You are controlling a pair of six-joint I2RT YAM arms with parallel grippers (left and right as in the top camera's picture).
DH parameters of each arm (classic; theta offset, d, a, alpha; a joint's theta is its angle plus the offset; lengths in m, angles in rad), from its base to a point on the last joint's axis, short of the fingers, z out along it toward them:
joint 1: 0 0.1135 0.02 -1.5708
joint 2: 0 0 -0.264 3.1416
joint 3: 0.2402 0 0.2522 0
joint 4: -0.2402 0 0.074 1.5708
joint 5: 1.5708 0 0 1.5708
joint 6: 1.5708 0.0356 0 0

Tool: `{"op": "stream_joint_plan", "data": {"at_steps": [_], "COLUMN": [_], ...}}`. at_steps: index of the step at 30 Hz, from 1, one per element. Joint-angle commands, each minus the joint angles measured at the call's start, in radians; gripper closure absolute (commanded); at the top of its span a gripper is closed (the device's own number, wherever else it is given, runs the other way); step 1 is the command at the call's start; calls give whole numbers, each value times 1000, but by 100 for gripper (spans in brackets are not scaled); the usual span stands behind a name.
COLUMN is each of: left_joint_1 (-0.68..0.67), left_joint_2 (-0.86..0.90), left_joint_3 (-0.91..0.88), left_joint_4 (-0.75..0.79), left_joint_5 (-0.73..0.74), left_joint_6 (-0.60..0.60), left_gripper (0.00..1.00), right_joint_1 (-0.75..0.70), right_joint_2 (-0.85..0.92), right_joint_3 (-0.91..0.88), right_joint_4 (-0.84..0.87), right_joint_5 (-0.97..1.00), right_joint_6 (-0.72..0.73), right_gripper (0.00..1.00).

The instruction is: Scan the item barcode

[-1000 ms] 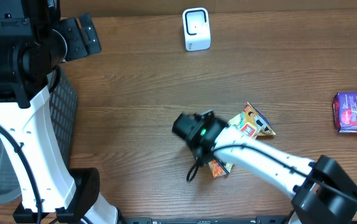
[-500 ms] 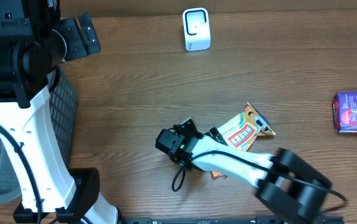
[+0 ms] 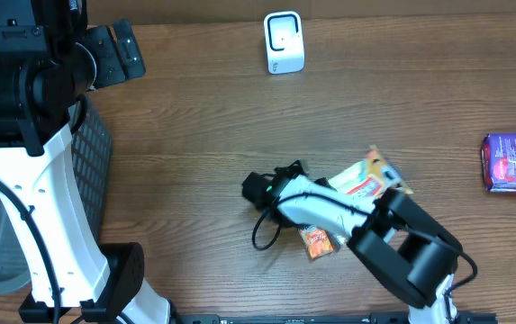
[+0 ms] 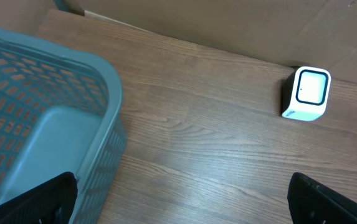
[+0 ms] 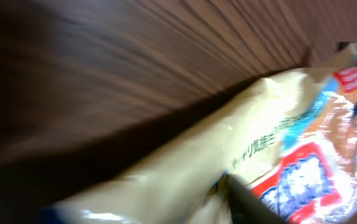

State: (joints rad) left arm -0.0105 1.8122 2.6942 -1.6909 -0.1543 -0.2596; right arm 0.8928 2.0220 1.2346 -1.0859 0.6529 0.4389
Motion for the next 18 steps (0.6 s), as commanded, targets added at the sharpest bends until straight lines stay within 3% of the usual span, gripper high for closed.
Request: {"op": "stream_joint_plan", "data": {"at_steps": [1, 5, 9, 14, 18], "left_joint_1": [5, 5, 5, 5, 5], "left_joint_2": [0, 0, 0, 0, 0], "left_joint_3": [-3, -3, -3, -3, -3], "left_joint_4": [2, 2, 2, 2, 2], "left_joint_5": [-14, -14, -14, -14, -14], "left_joint_6": [6, 10, 13, 14, 28], "left_gripper": [0, 0, 0, 0, 1], "right_joint_1": [-76, -114, -114, -121, -164], "right_joint_2": [28, 26, -30, -131, -171], "right_joint_3": [-23, 0, 178, 502, 717], "right_joint_4": [5, -4, -128, -231, -278], "right_joint_5": [-47, -196, -396, -875, -1178], "right_joint_6": [18, 10, -7, -148, -151], "right_gripper": [96, 96, 96, 96, 96]}}
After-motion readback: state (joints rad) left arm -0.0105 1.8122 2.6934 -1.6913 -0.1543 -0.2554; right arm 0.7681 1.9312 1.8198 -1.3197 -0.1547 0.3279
